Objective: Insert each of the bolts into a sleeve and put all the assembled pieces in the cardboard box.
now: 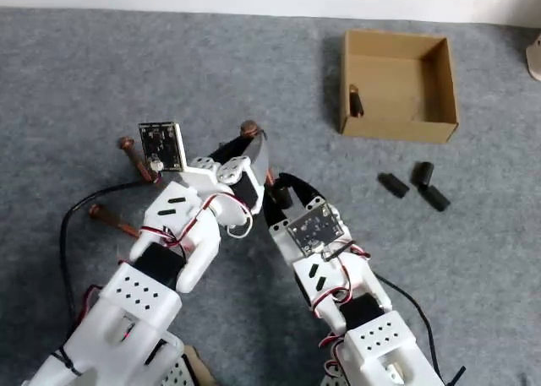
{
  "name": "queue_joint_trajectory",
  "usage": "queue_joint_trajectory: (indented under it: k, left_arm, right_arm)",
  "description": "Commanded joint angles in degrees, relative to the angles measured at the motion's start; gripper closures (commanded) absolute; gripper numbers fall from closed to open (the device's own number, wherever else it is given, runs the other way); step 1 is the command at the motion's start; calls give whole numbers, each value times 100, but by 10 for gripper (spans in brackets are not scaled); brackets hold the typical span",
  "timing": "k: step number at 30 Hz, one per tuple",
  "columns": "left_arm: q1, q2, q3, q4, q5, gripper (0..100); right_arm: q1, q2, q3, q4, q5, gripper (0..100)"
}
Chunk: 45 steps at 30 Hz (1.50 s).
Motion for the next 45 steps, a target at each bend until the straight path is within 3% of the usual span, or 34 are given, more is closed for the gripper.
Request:
queue_joint_trajectory:
  k: [1,16,20,27,32,39,42,45]
  left_arm:
    - [119,-92,-48,-308,0,995]
    - [374,-92,277,-299,-44,995]
    - [374,-92,330,-299,-519,995]
    - [602,-92,479,-167,-589,995]
    - [637,-101,1059,220,-1064,995]
    - [813,-110,1244,185,-1336,991]
    - [813,-110,1262,185,-1327,911]
    - [778,-101,1262,202,-1292,717]
  right_arm:
    - [-75,-163,576,-40,62,994]
    - [-57,-163,558,-48,62,994]
    - [-31,-163,532,-48,62,994]
    - [66,-163,532,-48,62,994]
    - [523,-163,523,-48,-440,994]
    - [593,-163,523,-48,-457,994]
    - [602,-163,523,-48,-457,994]
    - [602,-163,523,-48,-457,994]
